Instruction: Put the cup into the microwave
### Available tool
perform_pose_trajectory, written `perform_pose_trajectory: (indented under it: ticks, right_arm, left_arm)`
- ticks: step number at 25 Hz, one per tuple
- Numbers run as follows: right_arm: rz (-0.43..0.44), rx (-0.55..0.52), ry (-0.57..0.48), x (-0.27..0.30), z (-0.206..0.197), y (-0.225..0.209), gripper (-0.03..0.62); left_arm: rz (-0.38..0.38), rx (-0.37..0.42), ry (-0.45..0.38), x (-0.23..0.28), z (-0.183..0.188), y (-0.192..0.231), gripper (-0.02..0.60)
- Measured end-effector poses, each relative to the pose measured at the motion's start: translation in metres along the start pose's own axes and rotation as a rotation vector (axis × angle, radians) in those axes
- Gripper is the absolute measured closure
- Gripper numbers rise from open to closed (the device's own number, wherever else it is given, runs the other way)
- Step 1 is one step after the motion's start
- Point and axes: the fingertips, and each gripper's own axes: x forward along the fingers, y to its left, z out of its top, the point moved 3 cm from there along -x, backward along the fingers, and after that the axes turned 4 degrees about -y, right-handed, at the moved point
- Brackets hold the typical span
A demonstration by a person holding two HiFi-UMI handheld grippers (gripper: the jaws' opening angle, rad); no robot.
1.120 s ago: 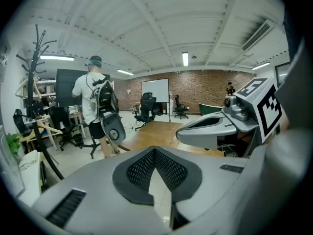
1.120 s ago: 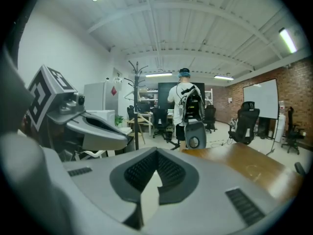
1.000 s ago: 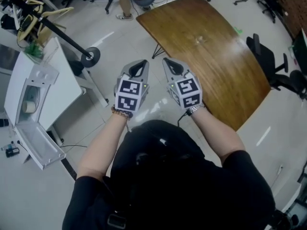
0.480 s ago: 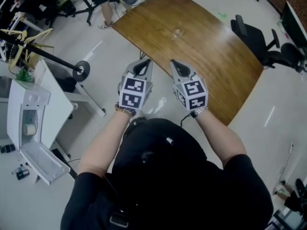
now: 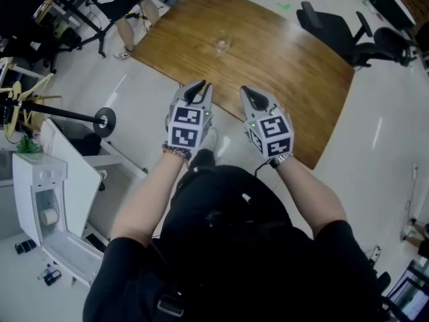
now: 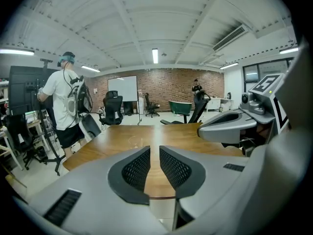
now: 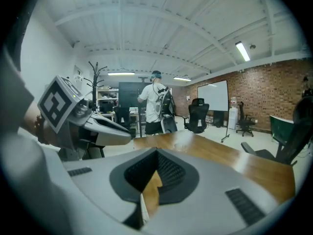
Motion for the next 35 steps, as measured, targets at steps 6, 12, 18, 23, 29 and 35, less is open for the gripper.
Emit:
perform_pose_trajectory:
  ticks: [6, 12, 18, 23, 29, 35]
  right_arm:
    - [-0.062, 0.024, 0.026, 0.000, -0.004, -0.017, 0.592]
    - [-0.100, 0.046, 0.053, 0.011, -0.007, -0.030, 0.592]
    - [-0.130, 0.062, 0.076, 0.031, -0.003, -0.038, 0.592]
    - [-0.157, 0.093, 0.106, 0.045, -0.007, -0.044, 0.592]
    - [-0.182, 0.120, 0.135, 0.063, -0.012, -0.055, 0.592]
    - [-0.206, 0.139, 0.179, 0.077, -0.018, -0.059, 0.592]
  left_arm:
    - [-0.043, -0.005, 0.007, 0.034, -0.001, 0.002, 0.484]
    - [-0.057, -0.025, 0.023, 0.069, -0.005, 0.015, 0.446]
    - [-0.073, -0.025, 0.056, 0.102, -0.012, 0.034, 0.394]
    - [-0.089, -0.013, 0.095, 0.130, -0.023, 0.048, 0.371]
    - [-0.097, -0.008, 0.143, 0.165, -0.038, 0.066, 0.322]
    - [-0.119, -0.001, 0.184, 0.196, -0.051, 0.076, 0.290]
